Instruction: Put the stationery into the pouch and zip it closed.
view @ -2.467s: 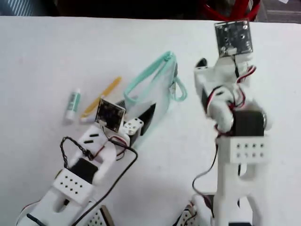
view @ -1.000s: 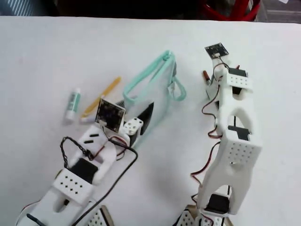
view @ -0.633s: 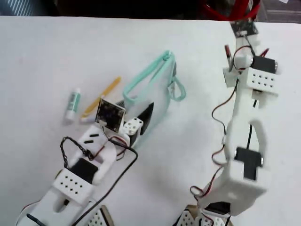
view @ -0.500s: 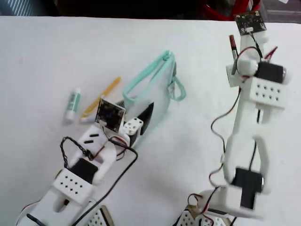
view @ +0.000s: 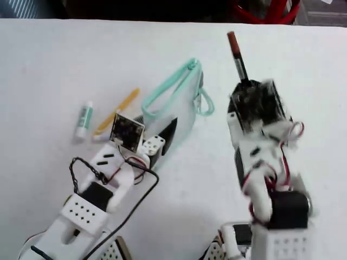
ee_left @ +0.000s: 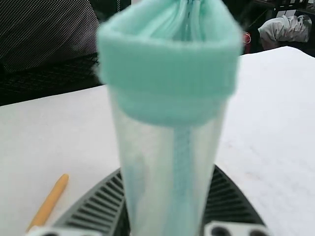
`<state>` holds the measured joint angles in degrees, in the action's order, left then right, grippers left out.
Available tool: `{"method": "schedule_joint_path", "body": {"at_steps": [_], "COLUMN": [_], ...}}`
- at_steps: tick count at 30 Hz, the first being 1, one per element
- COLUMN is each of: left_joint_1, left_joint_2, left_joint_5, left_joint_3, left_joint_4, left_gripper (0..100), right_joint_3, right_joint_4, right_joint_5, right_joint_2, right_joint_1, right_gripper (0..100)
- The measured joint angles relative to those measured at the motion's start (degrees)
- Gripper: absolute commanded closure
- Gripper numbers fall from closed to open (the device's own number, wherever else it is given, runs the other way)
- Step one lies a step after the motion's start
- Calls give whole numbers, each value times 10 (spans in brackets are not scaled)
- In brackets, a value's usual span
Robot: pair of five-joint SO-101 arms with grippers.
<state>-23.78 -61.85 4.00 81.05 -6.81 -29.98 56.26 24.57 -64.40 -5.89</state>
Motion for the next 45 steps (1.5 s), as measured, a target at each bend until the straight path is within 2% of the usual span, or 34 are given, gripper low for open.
{"method": "schedule_joint_path", "body": {"at_steps": [6, 10, 12, 19, 28, 39, 45], "left_joint_1": [0, 0, 0, 0, 0, 0, 0], "left_joint_2": [0, 0, 0, 0, 0, 0, 0], "left_joint_5": [0, 0, 0, 0, 0, 0, 0], "left_joint_3": [0, 0, 0, 0, 0, 0, 0], "left_joint_4": [0, 0, 0, 0, 0, 0, 0], "left_gripper": [835, 835, 835, 835, 835, 835, 835], "right_joint_3": [99, 148, 149, 129, 127, 122, 38], "right_joint_4": [10, 8, -15, -120, -171, -191, -191], "right_joint_5": [-127, -234, -258, -273, -273, -273, -273], "right_joint_2": [-25, -29, -18, 97, 170, 229, 213], "right_joint_1": [-71, -154, -195, -231, -299, -298, -273], "right_gripper": [980, 975, 975, 978, 978, 978, 978]}}
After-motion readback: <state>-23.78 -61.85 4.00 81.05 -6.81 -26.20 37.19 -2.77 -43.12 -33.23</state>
